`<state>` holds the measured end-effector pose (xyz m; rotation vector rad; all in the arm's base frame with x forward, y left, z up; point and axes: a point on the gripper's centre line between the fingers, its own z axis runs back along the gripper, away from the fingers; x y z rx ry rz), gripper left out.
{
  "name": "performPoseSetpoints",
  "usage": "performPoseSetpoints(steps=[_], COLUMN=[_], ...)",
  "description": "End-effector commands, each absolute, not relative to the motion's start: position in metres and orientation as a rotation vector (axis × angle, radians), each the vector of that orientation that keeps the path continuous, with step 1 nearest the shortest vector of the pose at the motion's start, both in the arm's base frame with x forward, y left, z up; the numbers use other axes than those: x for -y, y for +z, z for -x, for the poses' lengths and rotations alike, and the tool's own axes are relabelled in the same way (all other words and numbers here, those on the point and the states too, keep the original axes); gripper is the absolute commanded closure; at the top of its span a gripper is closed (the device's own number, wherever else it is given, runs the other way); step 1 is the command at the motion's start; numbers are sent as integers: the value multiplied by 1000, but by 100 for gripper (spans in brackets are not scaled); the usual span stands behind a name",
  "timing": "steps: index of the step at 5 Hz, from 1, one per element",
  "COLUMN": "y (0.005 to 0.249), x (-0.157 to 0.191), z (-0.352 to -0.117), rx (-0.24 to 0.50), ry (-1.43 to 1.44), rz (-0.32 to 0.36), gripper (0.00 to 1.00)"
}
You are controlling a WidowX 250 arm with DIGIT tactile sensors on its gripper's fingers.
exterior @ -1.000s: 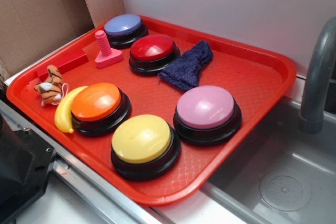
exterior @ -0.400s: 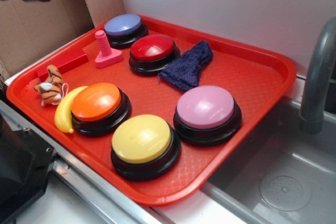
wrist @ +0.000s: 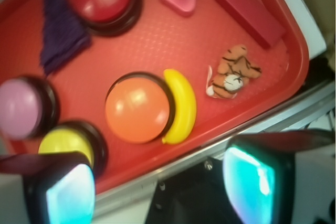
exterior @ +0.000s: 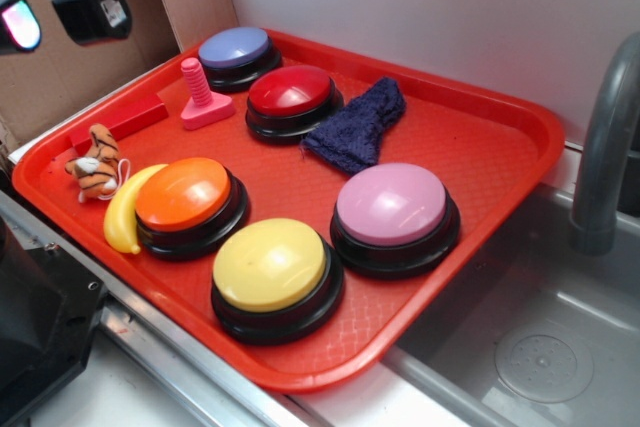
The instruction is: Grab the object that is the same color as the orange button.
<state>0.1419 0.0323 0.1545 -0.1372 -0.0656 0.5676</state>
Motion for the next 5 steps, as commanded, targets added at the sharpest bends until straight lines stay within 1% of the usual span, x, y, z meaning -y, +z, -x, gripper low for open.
performPoseSetpoints(steps=[1,2,3,4,5], y=[116,100,77,59,47], x=[-69,-79,-93,-103,-110], z=[-141,-142,-149,-157,-161], rx=[112,141,140,149,137], ry=[775,844,944,992,1029], rz=[78,62,30,10,14], gripper=[0,0,0,0,0])
